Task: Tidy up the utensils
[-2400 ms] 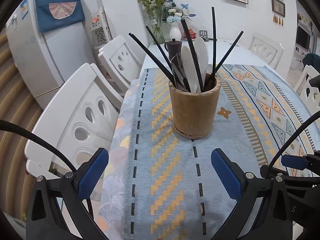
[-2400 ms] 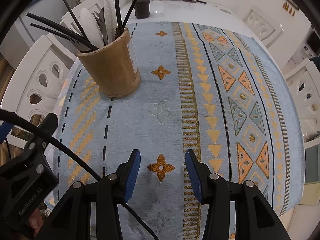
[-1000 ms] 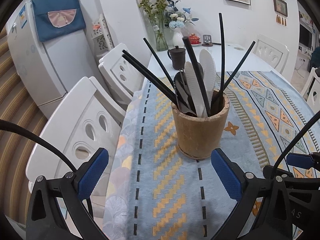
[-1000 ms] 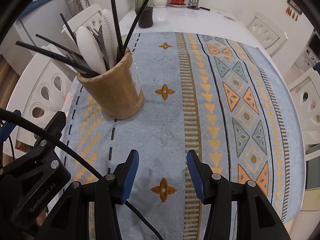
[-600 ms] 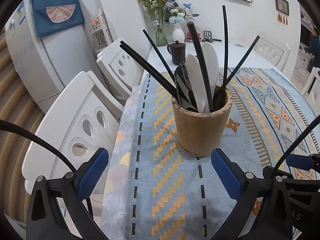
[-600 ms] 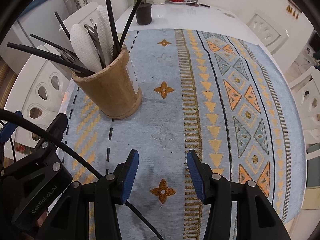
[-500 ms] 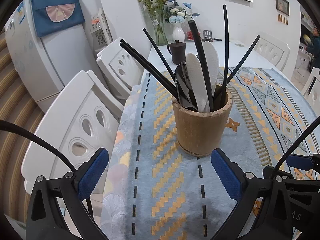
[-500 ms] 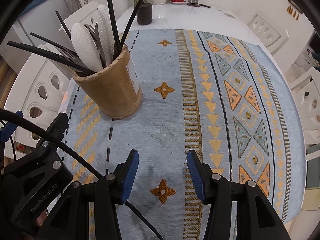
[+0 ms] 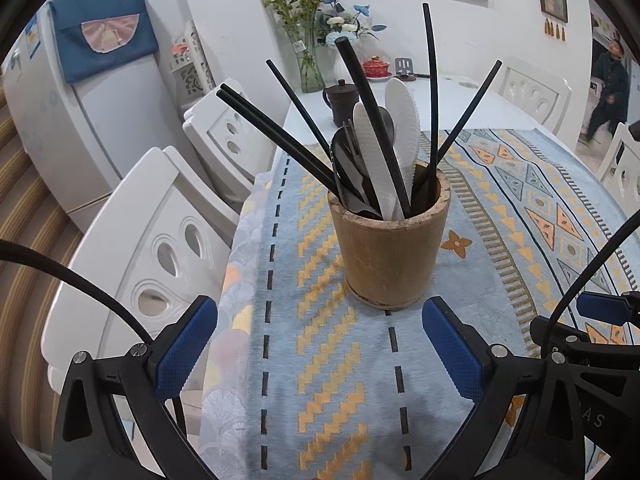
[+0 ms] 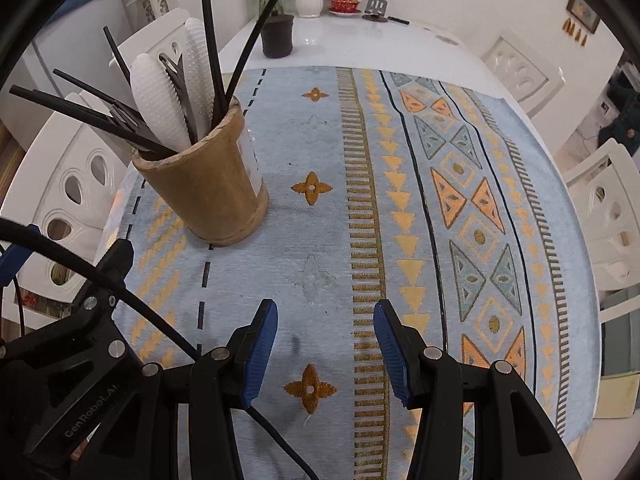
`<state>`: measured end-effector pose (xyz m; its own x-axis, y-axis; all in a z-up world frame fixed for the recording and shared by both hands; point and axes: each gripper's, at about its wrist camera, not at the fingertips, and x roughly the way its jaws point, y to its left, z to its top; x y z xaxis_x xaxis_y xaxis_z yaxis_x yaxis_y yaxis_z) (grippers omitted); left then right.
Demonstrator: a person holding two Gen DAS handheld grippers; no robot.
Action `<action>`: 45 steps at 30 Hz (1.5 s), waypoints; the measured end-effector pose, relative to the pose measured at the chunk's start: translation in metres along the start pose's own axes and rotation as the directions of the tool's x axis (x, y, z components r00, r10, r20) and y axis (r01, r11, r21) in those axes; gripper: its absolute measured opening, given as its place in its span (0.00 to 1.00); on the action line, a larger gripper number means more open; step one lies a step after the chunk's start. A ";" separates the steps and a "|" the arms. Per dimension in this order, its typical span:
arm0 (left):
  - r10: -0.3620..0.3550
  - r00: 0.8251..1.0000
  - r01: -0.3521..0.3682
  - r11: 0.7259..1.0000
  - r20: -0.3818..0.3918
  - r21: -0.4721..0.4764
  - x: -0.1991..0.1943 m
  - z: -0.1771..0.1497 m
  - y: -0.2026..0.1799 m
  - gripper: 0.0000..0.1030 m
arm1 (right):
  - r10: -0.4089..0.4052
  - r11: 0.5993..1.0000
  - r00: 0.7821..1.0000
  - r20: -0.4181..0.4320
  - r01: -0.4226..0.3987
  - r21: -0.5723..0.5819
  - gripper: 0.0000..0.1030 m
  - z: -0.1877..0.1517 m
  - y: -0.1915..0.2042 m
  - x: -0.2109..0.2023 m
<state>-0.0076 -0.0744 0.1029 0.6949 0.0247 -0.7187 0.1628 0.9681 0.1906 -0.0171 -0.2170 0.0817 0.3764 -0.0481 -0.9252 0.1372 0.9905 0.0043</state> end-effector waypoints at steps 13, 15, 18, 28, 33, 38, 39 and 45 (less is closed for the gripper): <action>0.000 1.000 0.000 1.000 -0.006 0.003 0.000 -0.002 -0.001 1.00 | 0.005 1.000 1.000 -0.010 -0.005 0.004 0.47 -0.003 0.001 0.000; -0.001 1.000 0.001 1.000 -0.011 -0.001 0.000 -0.003 0.000 1.00 | 0.005 1.000 1.000 -0.010 -0.005 0.006 0.47 -0.003 0.002 0.000; -0.003 1.000 0.002 1.000 -0.018 -0.005 0.002 -0.003 0.001 1.00 | 0.008 1.000 1.000 -0.015 -0.008 0.004 0.47 -0.004 0.002 0.002; 0.010 1.000 -0.010 1.000 -0.006 0.028 0.001 -0.002 -0.005 1.00 | 0.040 0.999 0.998 -0.047 -0.038 0.033 0.47 -0.002 -0.001 0.007; 0.006 1.000 -0.005 1.000 -0.012 0.027 0.002 -0.002 -0.005 1.00 | 0.037 0.999 0.998 -0.047 -0.035 0.041 0.47 -0.001 -0.002 0.008; 0.002 1.000 -0.001 1.000 -0.021 0.017 0.004 -0.002 -0.004 1.00 | 0.039 0.999 0.998 -0.053 -0.037 0.036 0.47 -0.002 -0.001 0.009; 0.004 1.000 -0.004 1.000 -0.022 0.015 0.004 -0.003 -0.004 1.00 | 0.039 0.999 0.998 -0.054 -0.038 0.035 0.47 -0.002 -0.001 0.009; 0.055 0.998 -0.056 0.998 0.026 0.037 0.000 -0.005 -0.004 1.00 | 0.038 0.999 0.998 -0.054 -0.036 0.035 0.47 -0.003 -0.001 0.010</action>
